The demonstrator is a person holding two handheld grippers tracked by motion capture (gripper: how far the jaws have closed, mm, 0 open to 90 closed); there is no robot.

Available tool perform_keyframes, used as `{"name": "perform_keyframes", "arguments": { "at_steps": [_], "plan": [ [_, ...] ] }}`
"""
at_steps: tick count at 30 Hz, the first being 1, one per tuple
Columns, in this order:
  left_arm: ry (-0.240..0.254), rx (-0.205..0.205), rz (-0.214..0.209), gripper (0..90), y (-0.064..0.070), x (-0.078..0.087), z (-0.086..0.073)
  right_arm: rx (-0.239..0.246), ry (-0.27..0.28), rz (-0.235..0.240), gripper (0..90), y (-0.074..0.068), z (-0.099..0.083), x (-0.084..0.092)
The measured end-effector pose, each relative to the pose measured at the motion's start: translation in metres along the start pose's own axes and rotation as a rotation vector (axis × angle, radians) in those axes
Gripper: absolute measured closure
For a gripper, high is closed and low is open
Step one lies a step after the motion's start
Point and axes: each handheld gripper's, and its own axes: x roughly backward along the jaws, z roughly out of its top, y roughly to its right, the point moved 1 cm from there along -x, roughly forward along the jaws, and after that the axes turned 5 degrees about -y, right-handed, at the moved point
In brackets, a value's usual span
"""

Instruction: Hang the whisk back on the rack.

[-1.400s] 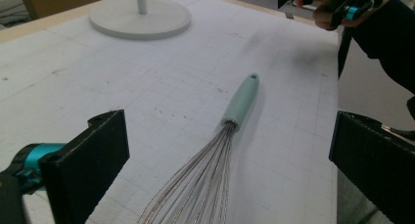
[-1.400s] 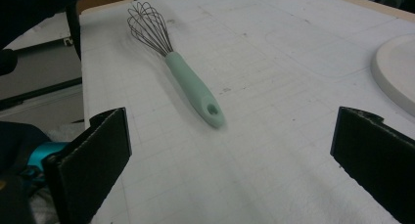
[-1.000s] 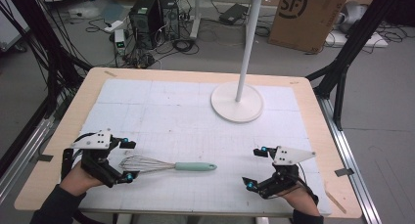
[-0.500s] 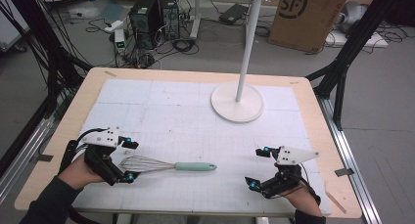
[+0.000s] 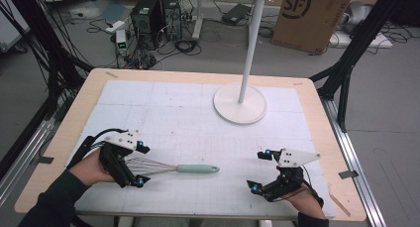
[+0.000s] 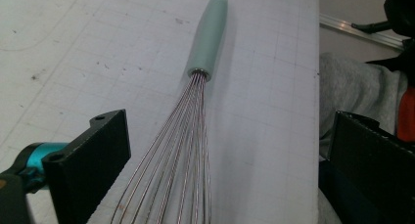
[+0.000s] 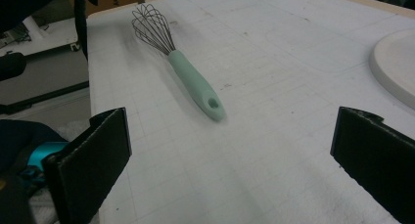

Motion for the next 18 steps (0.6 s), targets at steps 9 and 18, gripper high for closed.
{"name": "perform_keyframes", "arguments": {
  "at_steps": [9,18],
  "plan": [
    [-0.038,0.008,-0.002,2.8,-0.004,-0.014,0.009,-0.006,-0.006,0.004,0.1,0.002,-0.002,-0.002],
    [-0.094,-0.006,0.005,2.8,0.000,-0.034,0.033,-0.005,-0.014,0.007,0.1,0.002,-0.002,-0.003]
  ]
}}
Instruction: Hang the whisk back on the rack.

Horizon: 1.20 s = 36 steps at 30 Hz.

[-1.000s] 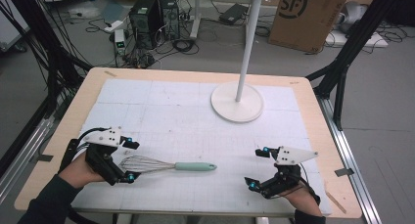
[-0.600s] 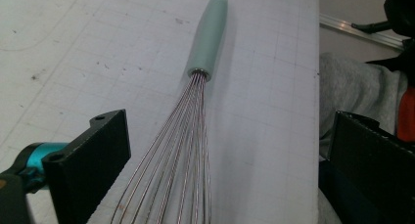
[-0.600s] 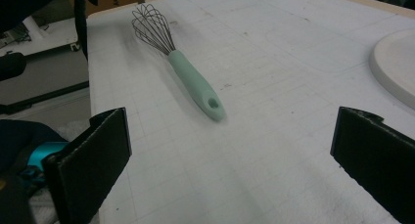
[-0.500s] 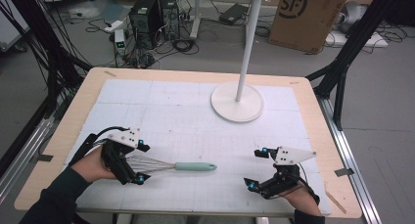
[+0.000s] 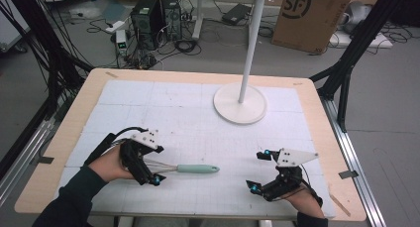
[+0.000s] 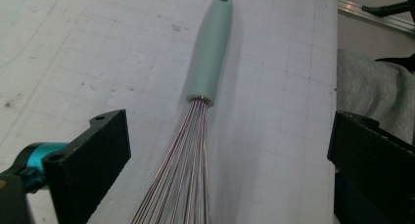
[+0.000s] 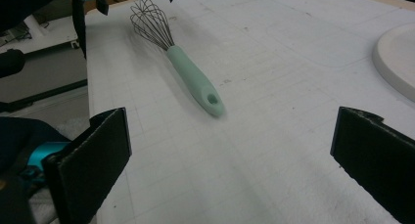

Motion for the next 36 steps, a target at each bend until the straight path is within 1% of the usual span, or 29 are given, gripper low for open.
{"name": "perform_keyframes", "arguments": {
  "at_steps": [4,8,11,17,21,28,30,33,35,36],
  "plan": [
    [-0.048,0.009,0.001,2.8,0.001,-0.011,0.007,-0.005,0.001,0.000,0.1,0.000,-0.001,0.001],
    [-0.062,0.011,-0.015,2.8,0.002,-0.018,0.015,0.000,0.000,0.000,0.1,0.001,-0.001,0.001],
    [-0.079,0.019,-0.016,3.4,0.002,-0.024,0.020,0.000,0.000,0.002,0.1,0.001,-0.001,0.001],
    [-0.103,-0.013,-0.048,3.5,0.004,-0.036,0.031,-0.002,0.001,-0.004,0.1,0.001,-0.001,0.001],
    [-0.159,-0.031,-0.020,3.5,0.002,-0.047,0.039,-0.001,0.004,-0.002,0.1,0.002,-0.001,0.002],
    [-0.199,-0.040,-0.005,3.5,-0.003,-0.058,0.044,-0.002,0.003,0.000,0.1,0.002,-0.002,0.002],
    [-0.195,-0.050,-0.031,3.5,-0.004,-0.060,0.044,-0.001,0.007,-0.007,0.1,0.003,-0.002,0.003],
    [-0.211,-0.052,-0.053,5.4,-0.006,-0.064,0.044,-0.005,0.011,-0.010,0.1,0.003,-0.003,0.004],
    [-0.225,-0.055,-0.051,6.2,-0.007,-0.066,0.045,-0.006,0.010,-0.010,0.1,0.003,-0.003,0.004],
    [-0.230,-0.055,-0.060,6.2,-0.007,-0.067,0.045,-0.007,0.008,-0.010,0.1,0.003,-0.003,0.004]
  ]
}}
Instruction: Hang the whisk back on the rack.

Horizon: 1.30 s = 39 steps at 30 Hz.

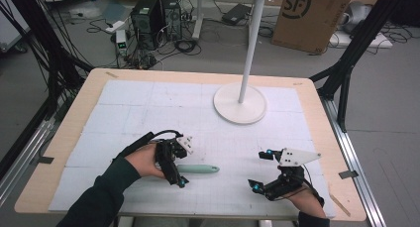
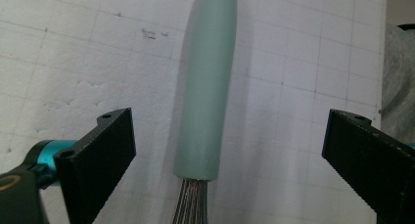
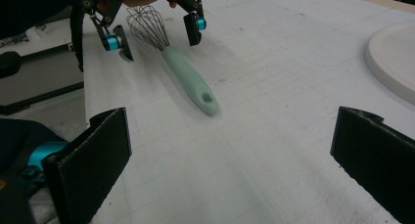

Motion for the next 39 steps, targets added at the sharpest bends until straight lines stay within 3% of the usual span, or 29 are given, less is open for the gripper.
{"name": "perform_keyframes", "arguments": {
  "at_steps": [10,13,26,31,39],
  "plan": [
    [-0.063,-0.005,-0.015,16.1,-0.007,-0.005,0.008,0.000,0.005,-0.009,0.1,0.001,-0.001,0.001],
    [-0.086,-0.017,-0.001,20.1,-0.007,-0.007,0.008,-0.001,0.004,-0.010,0.1,0.001,-0.001,0.001],
    [-0.098,-0.047,0.058,37.9,-0.006,-0.009,0.008,0.000,0.005,-0.013,0.1,0.002,-0.002,0.001],
    [-0.096,-0.077,0.059,44.0,-0.004,-0.011,0.009,-0.001,0.003,-0.014,0.2,0.003,-0.003,0.001],
    [-0.086,-0.080,0.068,51.2,-0.005,-0.011,0.009,-0.006,-0.005,-0.013,0.2,0.002,-0.003,0.000]
  ]
}}
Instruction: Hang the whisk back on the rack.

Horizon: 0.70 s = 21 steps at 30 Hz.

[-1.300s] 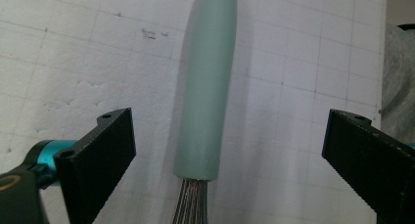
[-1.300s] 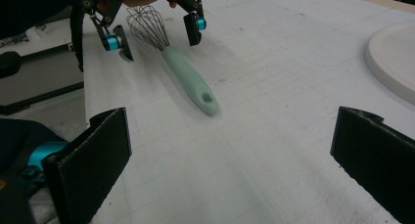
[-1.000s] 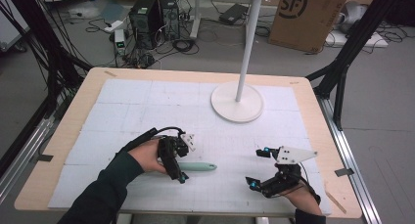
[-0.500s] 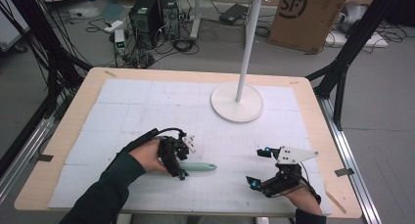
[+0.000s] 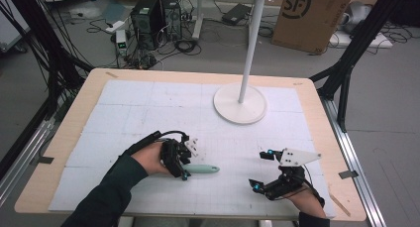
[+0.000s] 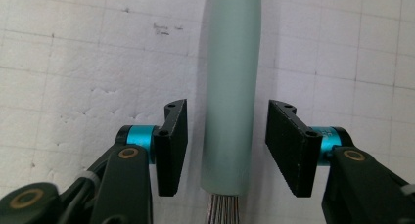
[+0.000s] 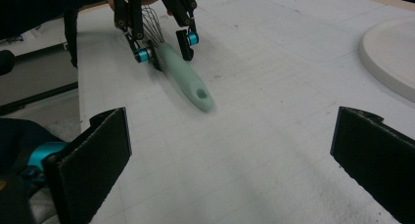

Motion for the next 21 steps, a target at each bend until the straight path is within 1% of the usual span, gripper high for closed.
{"name": "perform_keyframes", "arguments": {
  "at_steps": [2,3,8,11,13,15,21],
  "plan": [
    [0.000,-0.007,0.011,52.6,0.0008,-0.0001,0.0004,-0.001,0.000,-0.001,0.2,0.0000,0.0000,0.0001],
    [-0.001,-0.005,0.010,53.0,0.0014,-0.0005,0.0005,0.000,0.000,-0.001,0.1,0.0001,-0.0001,0.0002],
    [-0.019,-0.027,0.020,55.2,0.0038,-0.0040,0.0020,-0.001,0.002,-0.003,0.2,0.0001,-0.0004,0.0006],
    [-0.015,-0.023,0.013,59.3,0.0025,-0.0032,0.0014,0.000,0.002,-0.005,0.1,0.0002,-0.0005,0.0013],
    [-0.016,-0.016,0.011,60.0,0.0025,-0.0033,0.0010,0.000,0.002,-0.005,0.2,0.0002,-0.0006,0.0012],
    [-0.018,-0.026,0.014,60.4,0.0024,-0.0034,0.0015,0.004,0.005,-0.005,0.1,0.0004,-0.0005,0.0006],
    [-0.026,-0.025,0.040,65.5,0.0035,-0.0037,0.0021,0.001,-0.002,-0.004,0.2,-0.0001,-0.0004,0.0001]
  ]
}}
